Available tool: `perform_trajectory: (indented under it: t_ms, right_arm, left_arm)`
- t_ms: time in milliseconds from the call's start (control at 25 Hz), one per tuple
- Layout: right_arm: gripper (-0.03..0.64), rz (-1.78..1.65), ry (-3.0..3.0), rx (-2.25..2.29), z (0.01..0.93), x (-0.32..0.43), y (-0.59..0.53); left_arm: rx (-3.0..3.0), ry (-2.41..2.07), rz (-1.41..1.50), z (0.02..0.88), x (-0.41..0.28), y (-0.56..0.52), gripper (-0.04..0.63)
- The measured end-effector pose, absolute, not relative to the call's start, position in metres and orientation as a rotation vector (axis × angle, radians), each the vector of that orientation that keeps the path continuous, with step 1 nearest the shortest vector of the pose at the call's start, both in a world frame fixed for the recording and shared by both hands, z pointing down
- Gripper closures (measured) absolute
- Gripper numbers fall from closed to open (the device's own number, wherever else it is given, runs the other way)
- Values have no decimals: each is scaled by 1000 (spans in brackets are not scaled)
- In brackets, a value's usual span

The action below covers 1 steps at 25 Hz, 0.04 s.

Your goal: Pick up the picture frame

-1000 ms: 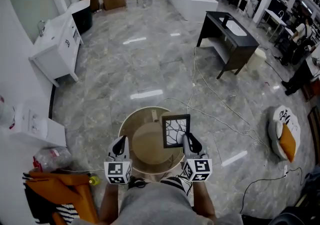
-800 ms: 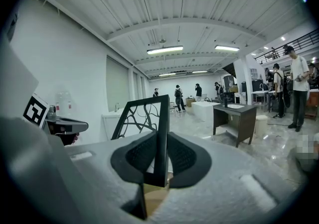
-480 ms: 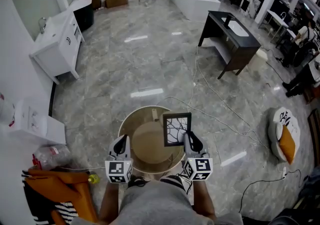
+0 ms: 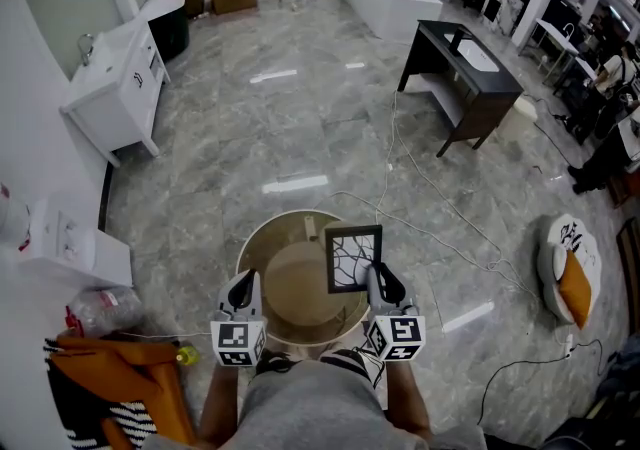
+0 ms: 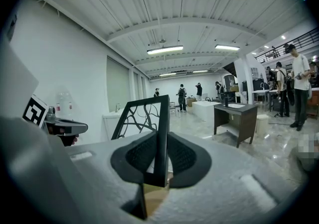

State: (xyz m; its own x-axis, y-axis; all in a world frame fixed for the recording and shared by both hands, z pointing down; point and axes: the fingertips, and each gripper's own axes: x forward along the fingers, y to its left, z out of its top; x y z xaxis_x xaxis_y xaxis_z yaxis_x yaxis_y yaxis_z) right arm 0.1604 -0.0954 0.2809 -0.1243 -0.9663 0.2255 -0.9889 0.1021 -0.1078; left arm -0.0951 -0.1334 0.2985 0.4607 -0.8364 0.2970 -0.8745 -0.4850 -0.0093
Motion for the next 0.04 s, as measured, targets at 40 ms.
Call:
perform_trajectory:
  t_ms: [40]
  right_arm:
    - [551,357,-2258,2011,282,160,-96]
  left_arm:
    - [2558,-1510,396,299,-95,-134,578]
